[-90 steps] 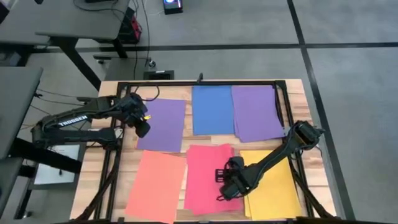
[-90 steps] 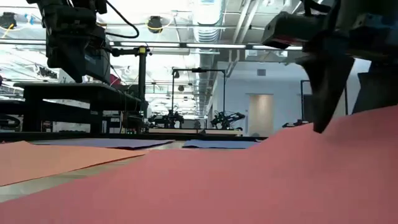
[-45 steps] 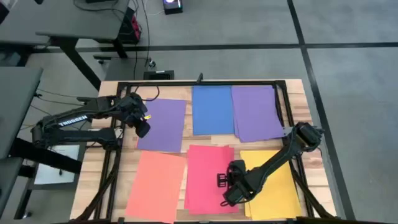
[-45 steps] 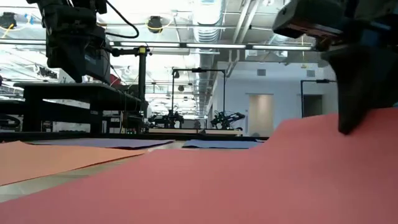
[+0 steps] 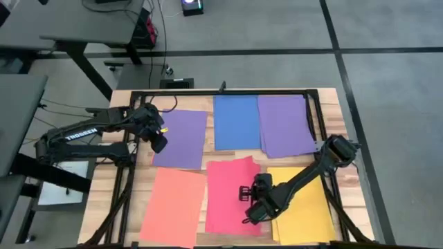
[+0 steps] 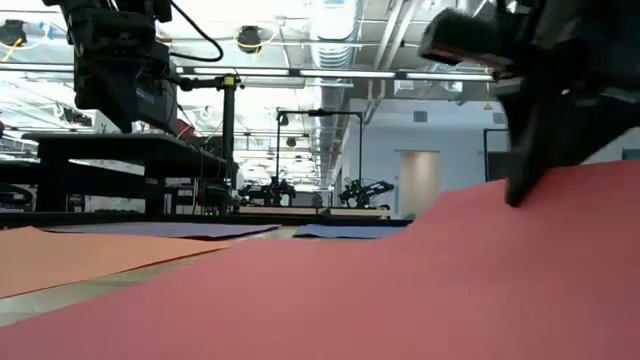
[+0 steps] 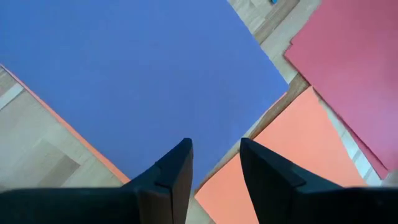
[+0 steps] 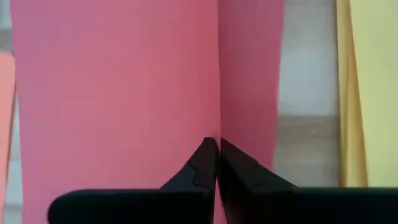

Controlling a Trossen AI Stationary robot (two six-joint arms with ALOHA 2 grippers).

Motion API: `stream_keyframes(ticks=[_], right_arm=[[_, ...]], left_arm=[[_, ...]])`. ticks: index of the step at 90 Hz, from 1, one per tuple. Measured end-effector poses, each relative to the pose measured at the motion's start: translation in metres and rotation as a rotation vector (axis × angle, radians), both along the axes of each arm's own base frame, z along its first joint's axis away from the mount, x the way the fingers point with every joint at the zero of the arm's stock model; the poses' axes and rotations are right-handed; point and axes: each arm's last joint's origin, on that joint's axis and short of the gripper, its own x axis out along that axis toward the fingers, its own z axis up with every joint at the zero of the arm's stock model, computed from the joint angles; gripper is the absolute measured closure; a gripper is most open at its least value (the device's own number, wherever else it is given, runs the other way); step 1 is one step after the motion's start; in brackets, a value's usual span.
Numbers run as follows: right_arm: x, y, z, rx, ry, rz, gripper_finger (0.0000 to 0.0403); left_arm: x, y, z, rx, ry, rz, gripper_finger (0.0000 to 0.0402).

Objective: Organize paper
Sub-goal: Stack the pink paper on the bottom center pink papers

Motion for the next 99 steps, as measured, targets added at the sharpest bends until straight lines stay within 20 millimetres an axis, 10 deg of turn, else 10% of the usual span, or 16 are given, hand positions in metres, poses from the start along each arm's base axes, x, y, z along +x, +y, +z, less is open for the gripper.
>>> stream_keyframes(ticks=[45, 99], right_arm=[[0.003, 0.007, 0.000, 0.072, -0.033, 0.019, 0.0397], [-0.015, 0.017, 0.002, 0.201, 0.215, 0.204, 0.0237]], left_arm=[[0.000, 0.000, 0.000, 0.000, 0.000, 0.000, 0.0283], [-0.001, 0.000, 0.000, -0.002, 0.006, -0.001, 0.0283]])
